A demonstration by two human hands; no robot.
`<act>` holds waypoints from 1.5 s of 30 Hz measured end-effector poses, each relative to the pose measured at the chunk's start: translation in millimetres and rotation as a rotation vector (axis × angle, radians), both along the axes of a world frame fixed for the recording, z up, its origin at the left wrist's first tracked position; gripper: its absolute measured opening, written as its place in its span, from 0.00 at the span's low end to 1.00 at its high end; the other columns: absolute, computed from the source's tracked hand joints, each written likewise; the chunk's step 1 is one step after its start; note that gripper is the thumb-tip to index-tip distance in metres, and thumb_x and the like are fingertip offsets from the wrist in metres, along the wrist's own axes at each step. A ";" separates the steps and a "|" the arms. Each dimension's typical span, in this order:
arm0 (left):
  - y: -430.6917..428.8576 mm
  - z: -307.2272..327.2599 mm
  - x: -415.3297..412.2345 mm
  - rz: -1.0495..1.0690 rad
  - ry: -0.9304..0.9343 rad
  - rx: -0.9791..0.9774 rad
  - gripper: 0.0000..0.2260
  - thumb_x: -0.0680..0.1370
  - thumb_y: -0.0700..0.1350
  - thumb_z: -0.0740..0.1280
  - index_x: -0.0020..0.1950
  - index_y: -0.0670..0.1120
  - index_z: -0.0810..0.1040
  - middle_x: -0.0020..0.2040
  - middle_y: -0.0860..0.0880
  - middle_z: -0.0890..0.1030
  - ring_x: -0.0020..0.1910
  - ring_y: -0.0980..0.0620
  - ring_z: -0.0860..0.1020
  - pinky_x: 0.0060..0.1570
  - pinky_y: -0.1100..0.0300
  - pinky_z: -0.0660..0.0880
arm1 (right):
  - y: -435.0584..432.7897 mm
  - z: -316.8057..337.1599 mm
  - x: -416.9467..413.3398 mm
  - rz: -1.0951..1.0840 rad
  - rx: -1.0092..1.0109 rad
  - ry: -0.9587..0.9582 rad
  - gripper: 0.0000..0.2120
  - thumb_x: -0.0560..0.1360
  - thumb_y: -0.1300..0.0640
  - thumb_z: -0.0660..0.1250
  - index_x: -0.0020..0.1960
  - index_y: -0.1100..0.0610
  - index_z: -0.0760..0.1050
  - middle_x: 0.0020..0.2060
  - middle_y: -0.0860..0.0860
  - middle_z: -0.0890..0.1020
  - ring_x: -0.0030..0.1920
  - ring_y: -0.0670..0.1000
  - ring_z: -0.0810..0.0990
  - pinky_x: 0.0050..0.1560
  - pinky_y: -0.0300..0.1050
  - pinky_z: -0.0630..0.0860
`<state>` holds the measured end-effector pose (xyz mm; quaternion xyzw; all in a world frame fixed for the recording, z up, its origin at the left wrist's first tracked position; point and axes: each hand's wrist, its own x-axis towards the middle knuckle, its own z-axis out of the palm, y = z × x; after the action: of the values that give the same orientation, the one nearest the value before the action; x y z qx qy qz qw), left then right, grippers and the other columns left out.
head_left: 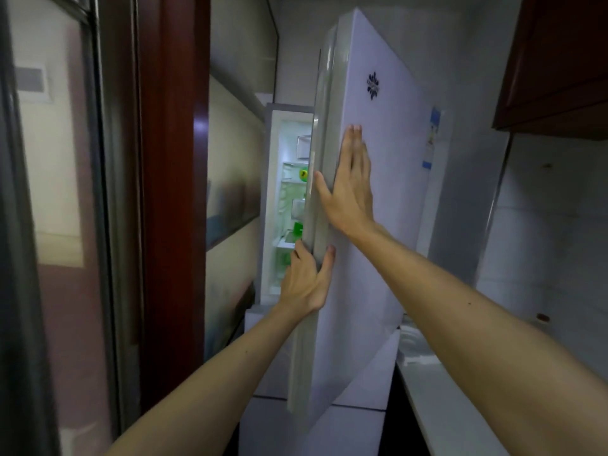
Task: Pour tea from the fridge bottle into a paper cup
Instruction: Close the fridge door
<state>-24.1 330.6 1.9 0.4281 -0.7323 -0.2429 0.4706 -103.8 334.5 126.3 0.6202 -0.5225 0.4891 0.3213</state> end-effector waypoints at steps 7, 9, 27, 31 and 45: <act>-47.8 -1.5 21.9 -0.051 0.043 0.007 0.32 0.79 0.64 0.52 0.71 0.40 0.60 0.67 0.39 0.70 0.63 0.40 0.73 0.62 0.44 0.72 | -46.2 -2.4 20.5 -0.085 0.020 0.047 0.39 0.81 0.46 0.58 0.79 0.64 0.41 0.79 0.61 0.45 0.79 0.58 0.43 0.78 0.47 0.41; -61.0 -2.0 26.5 -0.065 0.078 0.005 0.29 0.80 0.62 0.53 0.68 0.39 0.62 0.64 0.38 0.72 0.61 0.40 0.74 0.60 0.45 0.73 | -57.9 -2.5 27.6 -0.106 0.030 0.047 0.39 0.81 0.45 0.57 0.79 0.63 0.40 0.79 0.60 0.44 0.79 0.58 0.43 0.77 0.47 0.41; -205.8 -13.4 49.6 -0.262 0.456 0.075 0.22 0.77 0.65 0.56 0.67 0.56 0.69 0.62 0.52 0.78 0.61 0.54 0.77 0.65 0.48 0.73 | -190.2 -8.4 53.5 -0.201 0.095 0.189 0.46 0.76 0.41 0.61 0.79 0.61 0.38 0.78 0.62 0.40 0.78 0.65 0.43 0.72 0.63 0.56; -234.0 -12.5 49.9 -0.271 0.502 0.060 0.19 0.82 0.57 0.55 0.70 0.51 0.68 0.61 0.52 0.79 0.59 0.56 0.79 0.63 0.53 0.75 | -221.6 -10.1 49.8 -0.188 0.084 0.238 0.46 0.76 0.37 0.59 0.79 0.60 0.38 0.78 0.62 0.39 0.78 0.66 0.41 0.74 0.62 0.52; -313.4 -13.4 33.8 -0.295 0.617 0.000 0.15 0.85 0.47 0.49 0.64 0.52 0.73 0.58 0.55 0.81 0.58 0.60 0.79 0.53 0.69 0.74 | -303.6 -17.1 43.0 -0.208 0.038 0.292 0.45 0.75 0.37 0.60 0.80 0.60 0.45 0.78 0.62 0.46 0.78 0.66 0.45 0.75 0.59 0.52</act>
<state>9.8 17.1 -11.5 0.2239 -0.6095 -0.4263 0.6298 -60.8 30.9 109.2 0.6333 -0.5404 0.3480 0.4309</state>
